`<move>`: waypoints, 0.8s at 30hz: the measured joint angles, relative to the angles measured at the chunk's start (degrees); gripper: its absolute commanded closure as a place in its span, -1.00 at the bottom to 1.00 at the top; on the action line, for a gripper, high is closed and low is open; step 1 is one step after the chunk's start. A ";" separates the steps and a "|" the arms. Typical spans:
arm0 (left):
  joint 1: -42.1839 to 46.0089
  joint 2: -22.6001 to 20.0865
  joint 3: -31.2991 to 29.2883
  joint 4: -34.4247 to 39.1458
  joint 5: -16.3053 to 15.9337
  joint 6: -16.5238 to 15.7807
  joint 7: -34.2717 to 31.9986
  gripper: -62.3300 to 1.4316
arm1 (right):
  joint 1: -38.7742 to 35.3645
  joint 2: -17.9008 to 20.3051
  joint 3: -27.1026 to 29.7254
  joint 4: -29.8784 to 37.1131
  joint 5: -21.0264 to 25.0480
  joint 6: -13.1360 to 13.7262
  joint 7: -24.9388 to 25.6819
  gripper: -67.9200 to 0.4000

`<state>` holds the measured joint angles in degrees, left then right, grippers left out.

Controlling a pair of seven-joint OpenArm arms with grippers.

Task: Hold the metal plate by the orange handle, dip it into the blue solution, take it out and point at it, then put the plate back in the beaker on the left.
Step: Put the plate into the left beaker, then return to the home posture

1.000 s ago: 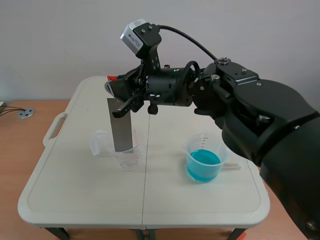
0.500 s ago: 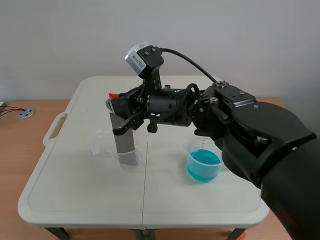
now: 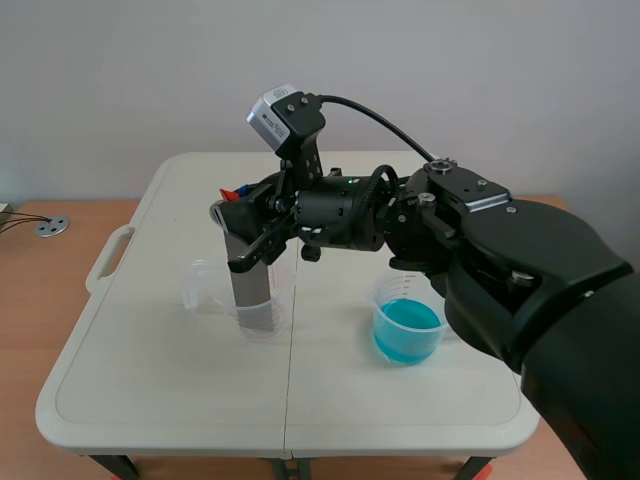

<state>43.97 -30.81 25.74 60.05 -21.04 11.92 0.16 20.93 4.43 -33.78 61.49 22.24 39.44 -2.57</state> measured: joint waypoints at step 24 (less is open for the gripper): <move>-0.24 -0.13 0.00 -0.83 5.79 0.04 -0.02 -1.00 | 1.40 1.57 1.79 0.28 -1.53 -6.10 1.40 -0.95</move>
<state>43.72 -30.94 25.74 59.22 -15.25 11.97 0.14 22.33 6.00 -31.99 61.78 20.71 33.34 -1.17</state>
